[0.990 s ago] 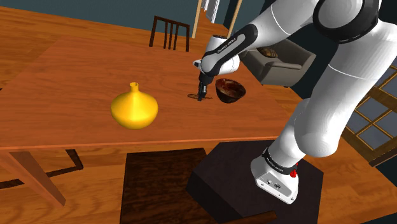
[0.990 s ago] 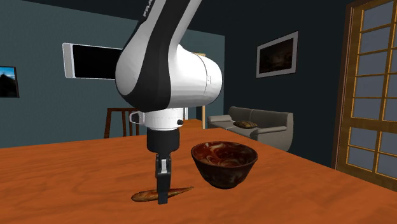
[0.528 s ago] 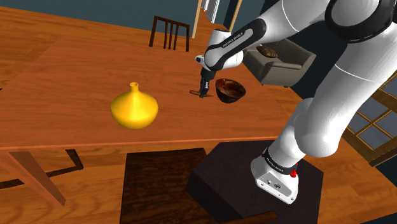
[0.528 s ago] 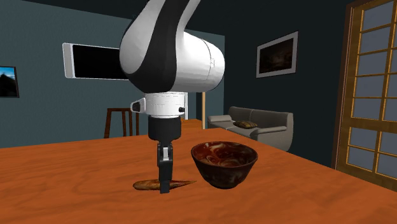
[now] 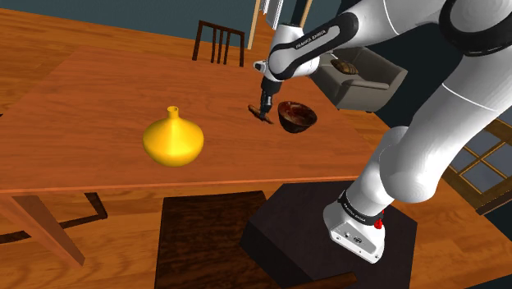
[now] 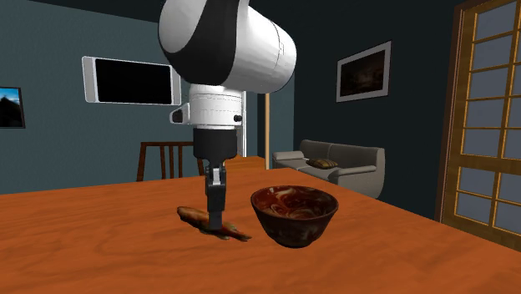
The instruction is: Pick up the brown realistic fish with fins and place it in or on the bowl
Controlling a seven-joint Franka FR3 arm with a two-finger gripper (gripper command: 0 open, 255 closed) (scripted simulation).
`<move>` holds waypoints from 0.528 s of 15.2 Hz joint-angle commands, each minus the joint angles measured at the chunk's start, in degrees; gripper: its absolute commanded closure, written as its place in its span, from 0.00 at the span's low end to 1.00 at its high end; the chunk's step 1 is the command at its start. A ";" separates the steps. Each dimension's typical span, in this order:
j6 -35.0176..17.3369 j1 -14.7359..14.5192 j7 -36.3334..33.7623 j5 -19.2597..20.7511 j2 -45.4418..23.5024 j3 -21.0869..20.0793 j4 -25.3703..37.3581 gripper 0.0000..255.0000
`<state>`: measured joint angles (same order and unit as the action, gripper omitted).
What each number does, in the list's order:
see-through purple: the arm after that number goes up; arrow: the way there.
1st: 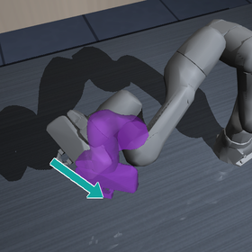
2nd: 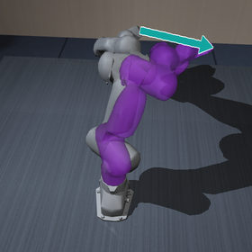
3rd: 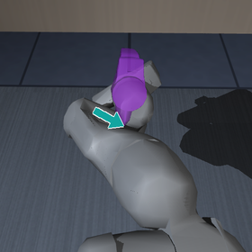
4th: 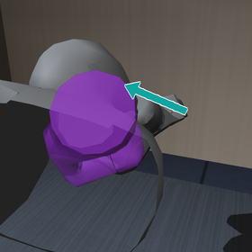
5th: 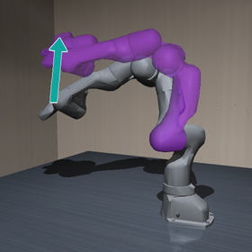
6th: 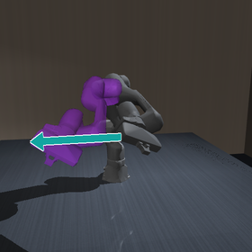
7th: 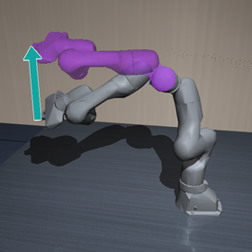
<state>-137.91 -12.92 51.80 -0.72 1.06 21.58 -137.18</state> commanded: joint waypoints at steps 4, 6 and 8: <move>4.16 0.06 -1.18 1.55 2.91 -0.11 1.42 1.00; 5.76 0.09 -1.55 2.03 3.93 -0.20 2.07 1.00; 7.37 0.12 -1.88 2.45 4.90 -0.30 2.76 1.00</move>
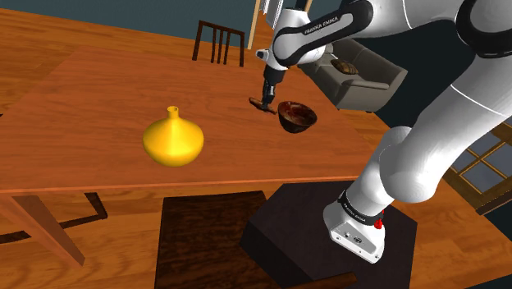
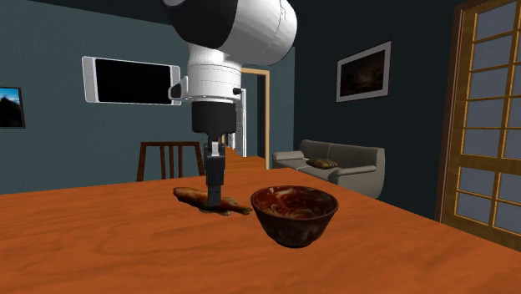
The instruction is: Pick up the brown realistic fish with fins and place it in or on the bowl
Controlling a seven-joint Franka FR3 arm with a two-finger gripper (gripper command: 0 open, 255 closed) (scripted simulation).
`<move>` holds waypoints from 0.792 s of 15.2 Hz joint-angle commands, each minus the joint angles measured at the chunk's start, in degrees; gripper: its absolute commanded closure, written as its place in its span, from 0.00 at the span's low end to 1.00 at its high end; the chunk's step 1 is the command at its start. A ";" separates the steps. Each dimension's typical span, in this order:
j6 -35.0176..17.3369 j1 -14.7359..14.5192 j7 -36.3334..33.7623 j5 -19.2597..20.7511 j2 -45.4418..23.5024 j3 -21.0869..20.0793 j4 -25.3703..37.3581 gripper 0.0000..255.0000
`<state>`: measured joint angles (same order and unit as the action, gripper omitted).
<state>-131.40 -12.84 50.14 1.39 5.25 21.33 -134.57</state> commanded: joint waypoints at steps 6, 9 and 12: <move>5.66 0.11 -1.04 1.31 3.26 -0.39 2.55 1.00; 8.05 0.13 -1.35 1.67 4.35 -0.57 3.91 1.00; 8.93 0.79 -0.56 2.36 5.91 -0.02 3.33 1.00</move>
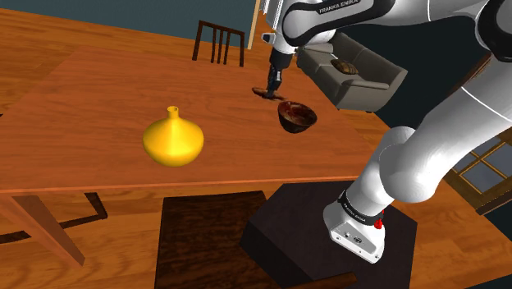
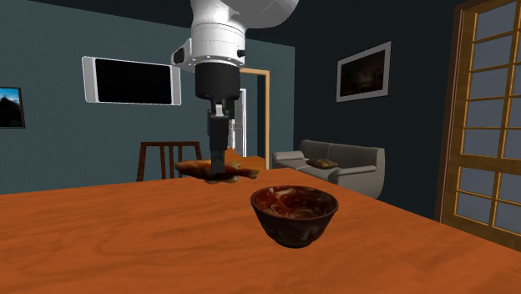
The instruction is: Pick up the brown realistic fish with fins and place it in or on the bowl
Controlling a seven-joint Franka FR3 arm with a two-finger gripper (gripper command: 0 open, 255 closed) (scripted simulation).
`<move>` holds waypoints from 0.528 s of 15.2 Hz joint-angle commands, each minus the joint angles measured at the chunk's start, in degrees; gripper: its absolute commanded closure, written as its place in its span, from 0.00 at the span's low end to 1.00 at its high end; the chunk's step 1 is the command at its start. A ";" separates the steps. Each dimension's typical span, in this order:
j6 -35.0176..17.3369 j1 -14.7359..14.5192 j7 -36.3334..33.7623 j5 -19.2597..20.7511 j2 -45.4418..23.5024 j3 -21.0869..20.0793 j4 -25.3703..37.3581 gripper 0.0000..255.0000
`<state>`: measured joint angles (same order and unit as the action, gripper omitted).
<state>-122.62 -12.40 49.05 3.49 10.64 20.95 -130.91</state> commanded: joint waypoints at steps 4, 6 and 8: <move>0.10 3.13 4.34 2.68 4.79 3.05 -4.31 1.00; 0.19 4.62 6.39 3.94 6.68 4.50 -5.91 1.00; 0.35 6.13 8.54 5.21 8.39 6.05 -7.24 1.00</move>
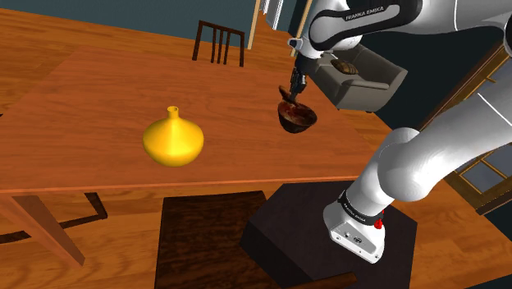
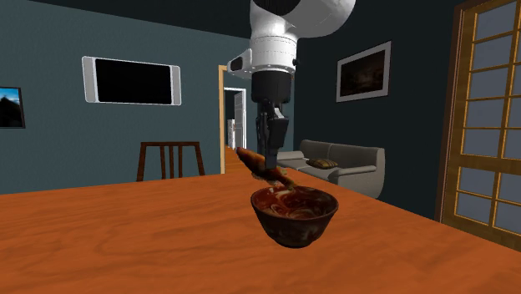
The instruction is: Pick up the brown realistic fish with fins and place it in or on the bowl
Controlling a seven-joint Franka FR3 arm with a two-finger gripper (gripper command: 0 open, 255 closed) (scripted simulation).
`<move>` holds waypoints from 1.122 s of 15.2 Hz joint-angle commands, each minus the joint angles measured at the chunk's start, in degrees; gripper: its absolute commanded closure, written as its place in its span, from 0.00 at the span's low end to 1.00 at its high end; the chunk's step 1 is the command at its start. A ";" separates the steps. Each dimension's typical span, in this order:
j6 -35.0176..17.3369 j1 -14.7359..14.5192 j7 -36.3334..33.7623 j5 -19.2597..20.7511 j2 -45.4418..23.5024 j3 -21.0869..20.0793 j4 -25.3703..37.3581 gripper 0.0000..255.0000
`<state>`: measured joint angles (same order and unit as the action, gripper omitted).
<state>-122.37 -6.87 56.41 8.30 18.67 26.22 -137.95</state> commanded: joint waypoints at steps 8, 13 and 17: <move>-2.89 3.79 6.64 2.94 1.75 5.25 -4.10 1.00; -7.34 3.44 7.33 2.39 -0.66 6.30 -6.25 1.00; -10.40 3.12 7.96 1.77 -2.56 7.02 -7.53 1.00</move>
<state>-132.17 -3.71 64.23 10.16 16.46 33.08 -145.23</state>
